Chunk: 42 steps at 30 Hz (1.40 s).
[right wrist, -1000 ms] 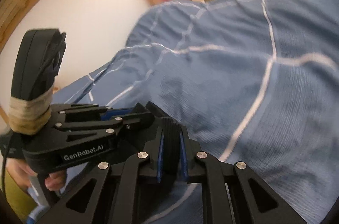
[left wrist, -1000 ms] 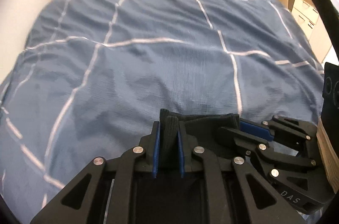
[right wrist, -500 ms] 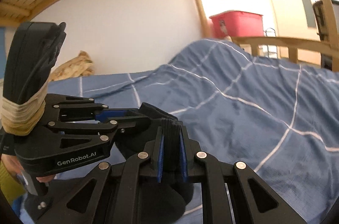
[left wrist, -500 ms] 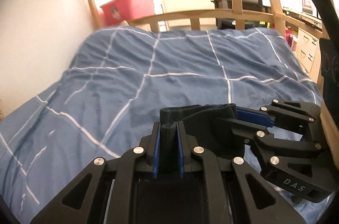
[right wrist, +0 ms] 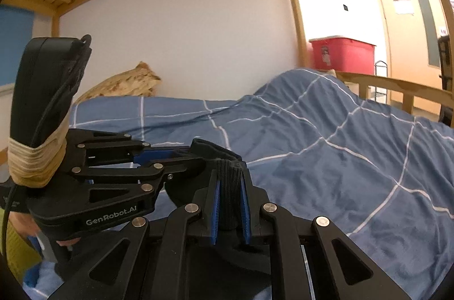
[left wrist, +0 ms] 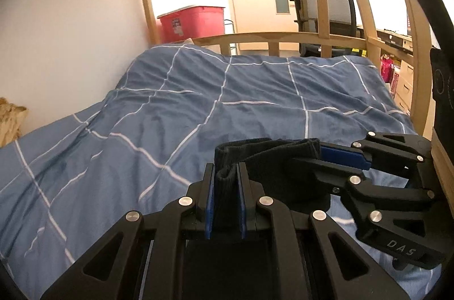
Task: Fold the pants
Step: 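Lift the pants end with both grippers and fold it over onto the strip, then lower the folded pants onto the duvet and open both grippers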
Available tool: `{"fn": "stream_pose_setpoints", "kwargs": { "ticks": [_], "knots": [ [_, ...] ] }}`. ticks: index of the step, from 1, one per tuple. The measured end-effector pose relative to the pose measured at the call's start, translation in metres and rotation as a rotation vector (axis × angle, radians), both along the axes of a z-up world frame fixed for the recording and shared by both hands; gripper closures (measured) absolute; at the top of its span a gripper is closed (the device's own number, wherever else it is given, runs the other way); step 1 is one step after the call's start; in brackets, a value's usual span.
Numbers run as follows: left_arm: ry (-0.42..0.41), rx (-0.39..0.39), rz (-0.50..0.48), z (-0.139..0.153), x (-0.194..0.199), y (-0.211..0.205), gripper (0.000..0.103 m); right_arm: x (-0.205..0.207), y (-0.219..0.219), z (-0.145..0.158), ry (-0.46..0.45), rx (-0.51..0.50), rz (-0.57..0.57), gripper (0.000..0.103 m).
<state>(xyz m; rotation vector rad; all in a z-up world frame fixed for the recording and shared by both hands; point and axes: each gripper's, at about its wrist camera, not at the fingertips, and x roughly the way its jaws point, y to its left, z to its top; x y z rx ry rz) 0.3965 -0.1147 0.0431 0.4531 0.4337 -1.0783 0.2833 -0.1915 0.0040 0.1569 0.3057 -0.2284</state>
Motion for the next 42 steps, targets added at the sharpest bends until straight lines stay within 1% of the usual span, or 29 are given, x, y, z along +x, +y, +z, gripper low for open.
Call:
{"fn": "stream_pose_setpoints", "kwargs": {
  "ticks": [4,9,12,15,19,25,28,31,34,35,36,38,40,42],
  "knots": [
    [0.006,-0.025,0.006,-0.001,-0.001,0.031,0.088,-0.002,0.026,0.004,-0.002,-0.024,0.035,0.089],
    [0.018,-0.023,0.009,-0.003,0.003,0.060,0.088,0.000,0.055,0.004,0.002,-0.032,0.078,0.089],
    [0.018,-0.007,0.016,-0.007,0.004,0.074,0.088,0.001,0.073,0.003,0.006,-0.039,0.097,0.089],
    [0.035,0.017,0.024,-0.015,0.009,0.090,0.088,0.005,0.089,-0.001,0.015,-0.034,0.119,0.089],
    [0.046,0.057,0.051,-0.029,0.013,0.114,0.088,0.011,0.110,-0.011,0.037,-0.026,0.149,0.089],
    [0.074,0.086,0.097,-0.047,0.015,0.157,0.088,0.018,0.155,-0.030,0.073,-0.043,0.225,0.089],
    [0.084,0.095,0.117,-0.050,0.014,0.178,0.089,0.019,0.176,-0.034,0.079,-0.049,0.272,0.089],
    [0.081,0.126,0.136,-0.053,0.012,0.198,0.089,0.020,0.193,-0.037,0.081,-0.047,0.307,0.089],
    [0.092,0.151,0.155,-0.060,0.015,0.211,0.092,0.020,0.213,-0.042,0.090,-0.061,0.341,0.089],
    [0.082,0.161,0.175,-0.063,0.016,0.213,0.097,0.020,0.220,-0.045,0.098,-0.066,0.350,0.089],
    [0.075,0.172,0.196,-0.065,0.018,0.216,0.097,0.021,0.224,-0.048,0.107,-0.066,0.357,0.089],
    [0.106,0.167,0.205,-0.070,0.020,0.223,0.097,0.021,0.231,-0.054,0.125,-0.068,0.373,0.089],
    [0.094,0.177,0.211,-0.074,0.015,0.227,0.097,0.019,0.238,-0.058,0.132,-0.092,0.388,0.089],
    [0.122,0.181,0.236,-0.077,0.015,0.232,0.096,0.017,0.244,-0.064,0.146,-0.110,0.405,0.089]
  ]
}}
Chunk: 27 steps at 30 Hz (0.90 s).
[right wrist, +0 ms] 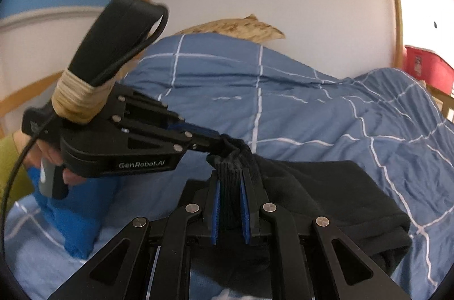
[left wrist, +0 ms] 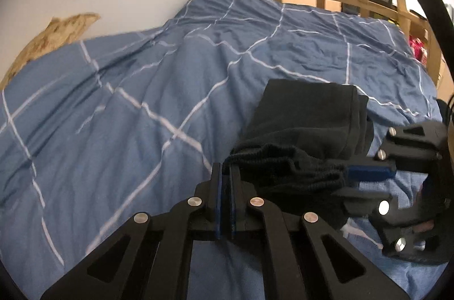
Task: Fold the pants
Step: 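Lower the folded pants onto the duvet and open both grippers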
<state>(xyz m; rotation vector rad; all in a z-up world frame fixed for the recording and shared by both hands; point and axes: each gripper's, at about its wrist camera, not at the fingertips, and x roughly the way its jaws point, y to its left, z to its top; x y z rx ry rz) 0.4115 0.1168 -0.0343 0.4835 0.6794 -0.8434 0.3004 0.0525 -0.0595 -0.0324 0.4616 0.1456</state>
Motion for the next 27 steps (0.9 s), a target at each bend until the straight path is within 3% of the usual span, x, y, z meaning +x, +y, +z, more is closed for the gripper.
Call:
{"fn": "stream_pose_setpoints", "kwargs": {
  "ticks": [3,6,10,12,15,17,22,27],
  "knots": [
    [-0.021,0.028,0.071,-0.003,-0.003,0.009,0.095,-0.005,0.011,-0.010,0.022,-0.026,0.031,0.089],
    [0.015,0.007,0.159,-0.002,-0.004,0.026,0.095,-0.007,0.021,-0.023,0.050,-0.055,0.066,0.089],
    [0.014,0.021,0.302,-0.003,-0.017,0.041,0.080,-0.009,0.030,-0.040,0.090,-0.101,0.098,0.089],
    [0.059,-0.033,0.350,-0.002,-0.024,0.049,0.077,-0.010,0.032,-0.044,0.106,-0.116,0.106,0.088],
    [0.135,-0.133,0.415,-0.001,-0.033,0.059,0.064,-0.015,0.036,-0.048,0.126,-0.139,0.142,0.075],
    [0.182,-0.176,0.447,-0.002,-0.040,0.061,0.064,-0.027,0.036,-0.047,0.122,-0.126,0.195,0.054],
    [0.229,-0.273,0.499,0.004,-0.068,0.048,0.063,-0.054,0.009,-0.031,0.099,-0.069,0.185,0.051],
    [0.300,-0.346,0.597,-0.006,-0.074,0.032,0.062,-0.071,-0.049,-0.019,0.050,-0.048,-0.007,0.039]
  ]
}}
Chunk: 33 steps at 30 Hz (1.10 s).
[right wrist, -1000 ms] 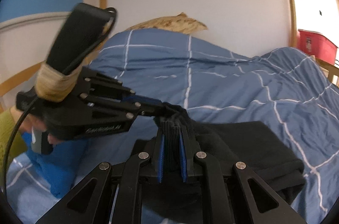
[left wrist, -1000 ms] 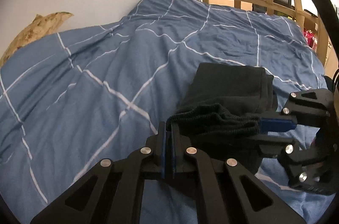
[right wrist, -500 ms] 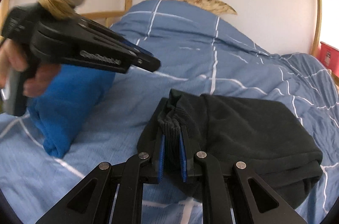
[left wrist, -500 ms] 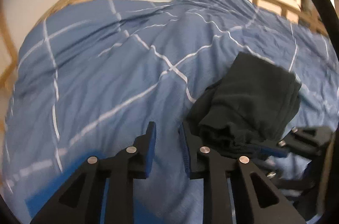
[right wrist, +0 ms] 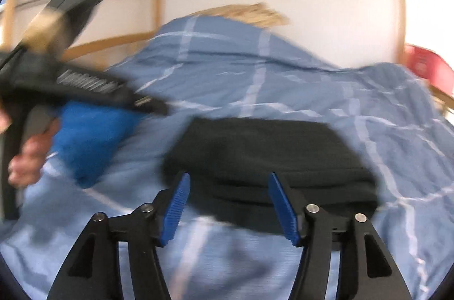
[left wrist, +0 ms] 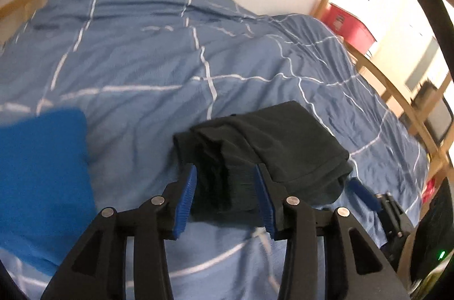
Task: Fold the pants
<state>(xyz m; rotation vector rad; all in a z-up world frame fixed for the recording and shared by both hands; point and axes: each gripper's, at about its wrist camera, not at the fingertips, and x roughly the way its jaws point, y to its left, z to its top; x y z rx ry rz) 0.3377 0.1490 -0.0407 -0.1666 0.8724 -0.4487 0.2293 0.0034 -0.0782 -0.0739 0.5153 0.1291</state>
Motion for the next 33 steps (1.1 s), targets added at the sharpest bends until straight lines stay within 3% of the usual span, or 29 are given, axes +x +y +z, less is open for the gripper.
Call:
{"fn": "stream_pose_setpoints", "kwargs": {
  "ticks": [4,11,16,24,30,33],
  "knots": [
    [0.067,-0.064,0.068,-0.020,0.002,-0.010,0.062,0.000,-0.052,0.003,0.030,0.015,-0.144,0.034],
    [0.103,0.008,0.169,-0.036,0.007,-0.026,0.059,0.006,-0.108,-0.004,0.079,0.009,-0.337,0.028],
    [0.084,-0.018,0.216,-0.028,0.020,-0.026,0.057,0.016,-0.120,-0.011,0.119,0.024,-0.387,0.028],
    [0.166,-0.059,0.285,-0.054,0.031,-0.018,0.057,0.027,-0.123,-0.017,0.131,0.045,-0.428,0.028],
    [0.122,-0.061,0.287,-0.048,0.022,-0.019,0.084,0.027,-0.125,-0.025,0.152,0.040,-0.427,0.028],
    [0.084,-0.044,0.267,-0.041,0.018,-0.025,0.087,0.024,-0.128,-0.028,0.148,0.046,-0.427,0.028]
  ]
}}
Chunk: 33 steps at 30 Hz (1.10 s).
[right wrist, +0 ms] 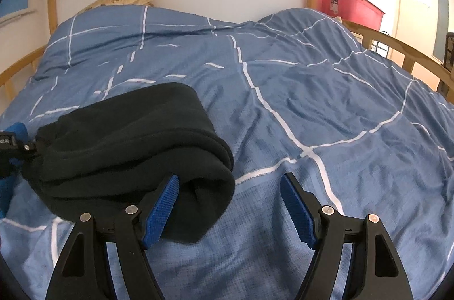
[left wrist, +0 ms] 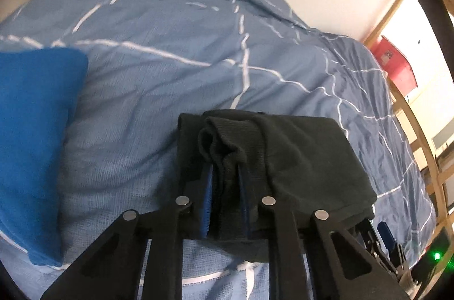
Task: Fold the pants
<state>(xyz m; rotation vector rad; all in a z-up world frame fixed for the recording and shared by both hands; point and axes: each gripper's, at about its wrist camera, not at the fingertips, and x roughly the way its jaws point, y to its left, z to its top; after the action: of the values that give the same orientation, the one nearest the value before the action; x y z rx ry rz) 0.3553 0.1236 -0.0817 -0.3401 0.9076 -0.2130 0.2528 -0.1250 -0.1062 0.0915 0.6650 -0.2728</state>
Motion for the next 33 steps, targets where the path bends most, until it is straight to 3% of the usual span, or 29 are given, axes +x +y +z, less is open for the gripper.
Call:
{"fn": "stream_pose_setpoints", "kwargs": {
  "ticks": [8,16,20,25,27,33],
  "knots": [
    [-0.041,0.043,0.009,0.006,-0.005,-0.008,0.088,0.000,-0.018,-0.008,0.015,0.082,-0.009,0.028],
    [-0.080,0.056,0.061,0.015,-0.010,-0.003,0.089,0.010,-0.020,-0.011,0.039,0.081,0.016,0.028],
    [-0.104,0.119,0.101,0.020,-0.011,0.001,0.089,0.022,-0.013,-0.012,0.094,0.047,0.063,0.028],
    [-0.022,0.125,0.117,-0.007,-0.003,0.003,0.089,0.013,-0.013,0.001,0.012,-0.030,0.007,0.028],
    [-0.011,0.133,0.119,-0.012,-0.002,0.001,0.089,0.016,-0.016,-0.002,0.054,-0.077,-0.020,0.028],
    [-0.036,0.230,0.105,-0.014,-0.009,-0.008,0.089,0.010,-0.024,-0.014,0.138,-0.086,-0.054,0.027]
  ]
}}
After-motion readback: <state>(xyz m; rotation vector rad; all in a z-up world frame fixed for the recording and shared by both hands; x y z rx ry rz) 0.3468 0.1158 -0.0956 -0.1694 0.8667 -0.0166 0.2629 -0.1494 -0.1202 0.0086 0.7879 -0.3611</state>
